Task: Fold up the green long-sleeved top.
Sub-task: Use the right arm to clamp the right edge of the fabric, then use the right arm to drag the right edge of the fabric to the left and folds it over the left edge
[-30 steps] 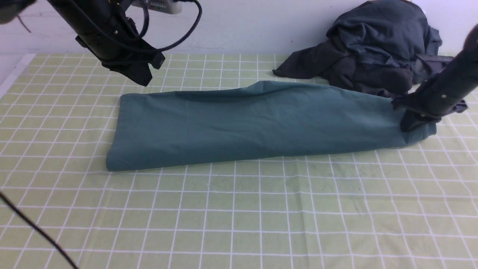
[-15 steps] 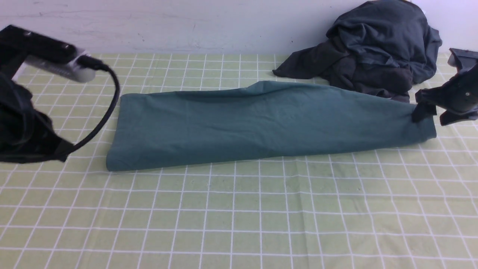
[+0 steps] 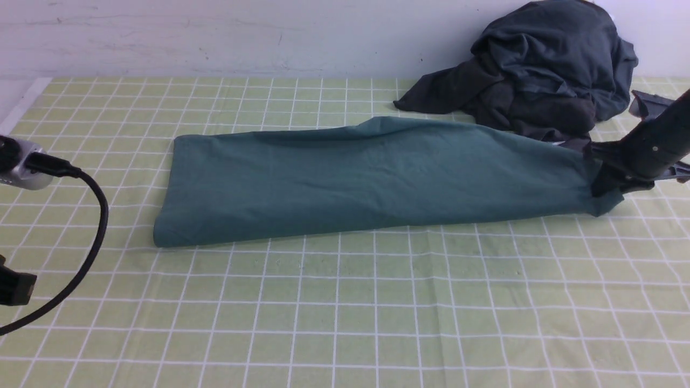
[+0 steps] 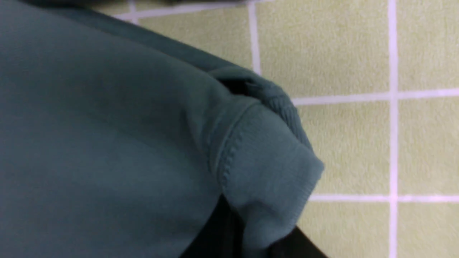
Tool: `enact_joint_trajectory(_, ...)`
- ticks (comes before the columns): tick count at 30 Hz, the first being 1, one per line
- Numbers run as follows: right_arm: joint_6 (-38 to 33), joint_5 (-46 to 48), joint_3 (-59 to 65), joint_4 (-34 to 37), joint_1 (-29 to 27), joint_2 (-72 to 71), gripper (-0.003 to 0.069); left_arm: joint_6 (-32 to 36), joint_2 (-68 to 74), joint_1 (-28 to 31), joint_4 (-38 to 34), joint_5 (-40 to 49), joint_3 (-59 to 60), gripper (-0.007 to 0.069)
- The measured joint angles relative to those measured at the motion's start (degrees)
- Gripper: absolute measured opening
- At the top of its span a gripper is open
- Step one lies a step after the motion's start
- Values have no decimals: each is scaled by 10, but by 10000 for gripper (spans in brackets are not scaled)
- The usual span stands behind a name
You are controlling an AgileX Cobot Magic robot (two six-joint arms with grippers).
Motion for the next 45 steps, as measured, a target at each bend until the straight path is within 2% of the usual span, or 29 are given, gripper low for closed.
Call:
enact_joint_trajectory(6,-10,54,0,-38,-16,-114,22,-35,-6,0,11,0,0,-4)
enact_joint_trajectory(12,-11,62,0,-84,-27,-191,22,-74,-6,0,11,-29,0,-4)
enact_joint_trajectory(14,-11,51,0,-70,-25,-212,22,-90,-6,0,9,-54,0,-4)
enact_joint_trajectory(18,-11,24,0,1,-5,-225,22,-103,-5,0,-2,-74,0,-4)
enact_joint_trajectory(22,-35,-39,0,116,78,-222,22,-103,6,0,-20,-80,0,-4)
enact_joint_trajectory(24,-48,-64,0,142,109,-217,22,-103,11,0,-26,-80,0,-4)
enact_joint_trajectory(25,-66,-106,0,174,159,-205,22,-103,20,0,-38,-80,0,-4)
enact_joint_trajectory(26,-73,-120,0,183,170,-200,22,-103,23,0,-43,-80,0,-4)
enact_joint_trajectory(29,-107,-183,0,214,254,-168,22,-103,39,0,-70,-80,0,-4)
enact_joint_trajectory(30,-111,-187,0,215,259,-166,22,-103,40,0,-72,-80,0,-4)
enact_joint_trajectory(32,-125,-229,0,223,319,-130,22,-103,48,0,-83,-79,0,-4)
enact_joint_trajectory(37,-130,-256,-43,225,386,-54,22,-103,49,0,-87,-78,0,-4)
enact_joint_trajectory(43,-130,-254,-132,226,420,16,32,-103,49,0,-91,-78,0,-4)
enact_joint_trajectory(45,-129,-241,-175,226,429,46,57,-103,49,0,-95,-78,0,-4)
